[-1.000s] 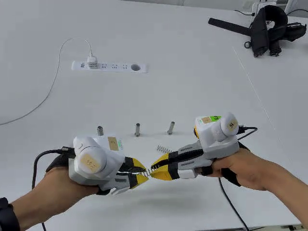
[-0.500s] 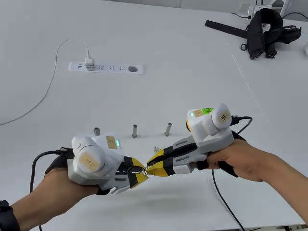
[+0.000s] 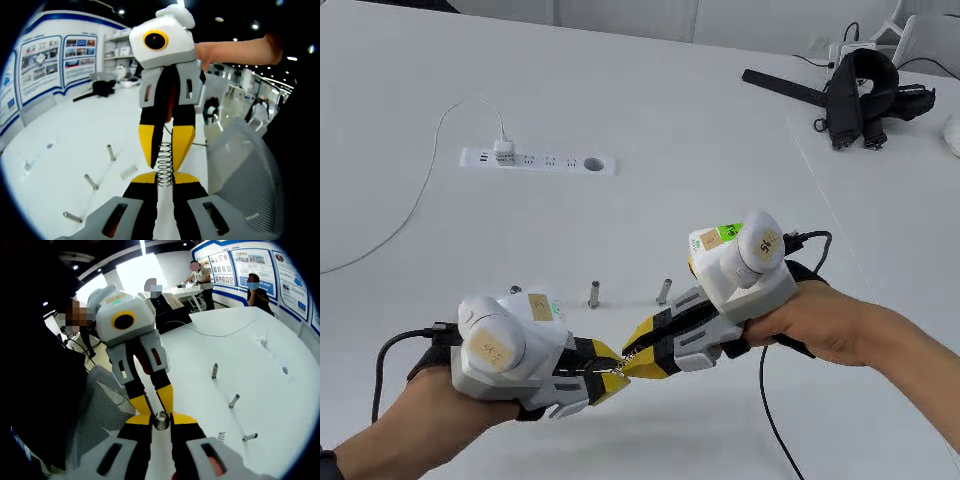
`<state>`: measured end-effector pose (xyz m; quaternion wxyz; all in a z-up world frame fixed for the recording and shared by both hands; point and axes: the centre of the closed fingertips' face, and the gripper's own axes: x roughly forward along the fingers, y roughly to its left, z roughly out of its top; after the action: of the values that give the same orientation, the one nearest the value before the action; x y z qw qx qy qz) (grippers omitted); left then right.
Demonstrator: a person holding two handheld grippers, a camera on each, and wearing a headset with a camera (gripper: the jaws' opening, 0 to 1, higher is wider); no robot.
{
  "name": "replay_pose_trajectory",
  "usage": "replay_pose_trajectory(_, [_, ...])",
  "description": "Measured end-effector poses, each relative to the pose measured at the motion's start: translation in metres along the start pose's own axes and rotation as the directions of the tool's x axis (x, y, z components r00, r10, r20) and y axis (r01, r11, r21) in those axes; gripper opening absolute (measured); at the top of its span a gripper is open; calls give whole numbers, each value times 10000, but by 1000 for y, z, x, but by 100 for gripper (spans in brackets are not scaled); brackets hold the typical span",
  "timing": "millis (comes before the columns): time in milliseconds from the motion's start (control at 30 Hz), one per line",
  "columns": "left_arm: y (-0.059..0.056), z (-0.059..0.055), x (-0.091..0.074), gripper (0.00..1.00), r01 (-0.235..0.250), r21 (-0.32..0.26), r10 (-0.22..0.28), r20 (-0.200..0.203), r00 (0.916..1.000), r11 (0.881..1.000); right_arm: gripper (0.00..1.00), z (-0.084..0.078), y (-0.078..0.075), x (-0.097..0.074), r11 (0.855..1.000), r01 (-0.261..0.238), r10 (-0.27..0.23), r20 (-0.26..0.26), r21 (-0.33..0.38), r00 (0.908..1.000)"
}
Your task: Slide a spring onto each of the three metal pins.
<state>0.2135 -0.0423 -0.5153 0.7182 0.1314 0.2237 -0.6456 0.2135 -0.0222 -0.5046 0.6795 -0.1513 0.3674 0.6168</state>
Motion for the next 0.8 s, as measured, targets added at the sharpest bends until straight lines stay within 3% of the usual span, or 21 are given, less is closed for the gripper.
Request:
replay_pose_trajectory(300, [-2, 13, 2, 9, 143, 263, -150, 275, 9995, 9996, 20, 4, -1, -15, 9959, -188, 144, -509, -886, 9986])
replay_pose_trajectory(433, [-2, 18, 3, 9, 228, 391, -240, 315, 9992, 9990, 20, 8, 3, -22, 9924, -388, 330, -512, -1165, 9981])
replay_pose_trajectory(633, [-2, 22, 4, 9, 291, 491, -309, 356, 9989, 9984, 19, 5, 6, -25, 9842, -631, 466, -1022, -1653, 9937])
replay_pose_trajectory(800, [-3, 23, 4, 9, 351, 547, -371, 344, 9987, 9979, 18, 5, 5, -24, 9824, -647, 479, -980, -1754, 9940])
